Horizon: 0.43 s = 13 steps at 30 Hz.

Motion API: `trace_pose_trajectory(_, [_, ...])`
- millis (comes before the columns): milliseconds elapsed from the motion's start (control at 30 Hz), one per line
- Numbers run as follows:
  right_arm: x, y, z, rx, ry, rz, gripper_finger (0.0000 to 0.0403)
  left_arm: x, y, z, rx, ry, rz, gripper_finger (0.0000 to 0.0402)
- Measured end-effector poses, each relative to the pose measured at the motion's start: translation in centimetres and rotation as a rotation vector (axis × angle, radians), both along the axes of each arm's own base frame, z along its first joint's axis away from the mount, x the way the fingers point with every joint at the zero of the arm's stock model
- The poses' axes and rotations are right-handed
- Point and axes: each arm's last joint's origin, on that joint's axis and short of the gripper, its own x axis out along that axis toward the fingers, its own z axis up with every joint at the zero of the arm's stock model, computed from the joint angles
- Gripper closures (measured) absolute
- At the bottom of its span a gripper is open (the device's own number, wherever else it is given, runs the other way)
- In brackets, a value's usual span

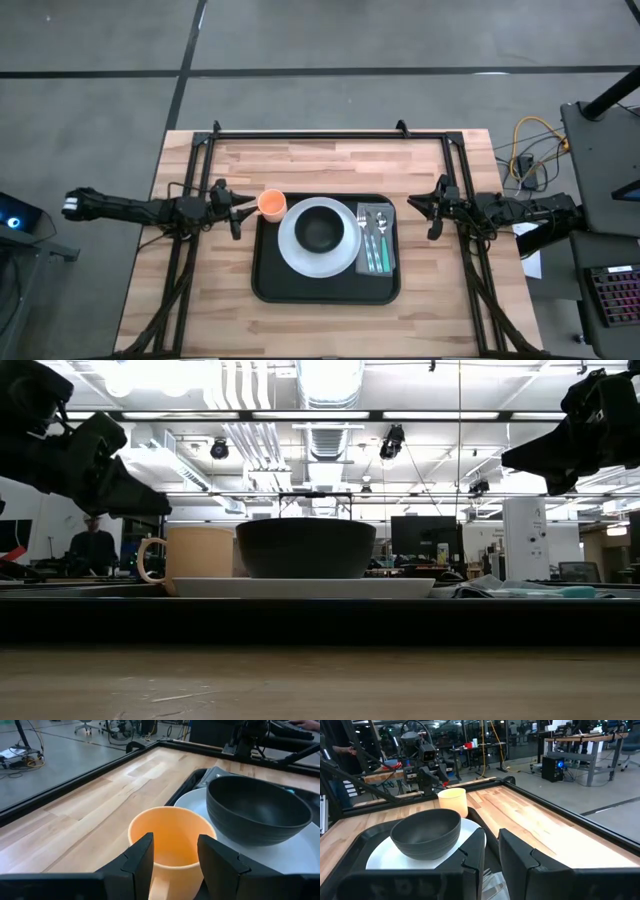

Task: Set up tray
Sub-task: Return to Home Position

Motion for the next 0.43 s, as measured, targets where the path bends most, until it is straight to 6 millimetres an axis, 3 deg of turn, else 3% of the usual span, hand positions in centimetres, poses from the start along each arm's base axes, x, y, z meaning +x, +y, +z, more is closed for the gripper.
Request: trace_pose_trajectory(433, [0.0,0.0,0.0,0.0,0.0,0.0,0.0355,0.05,0.0,-0.12,0.001,0.012,0.0,0.0268])
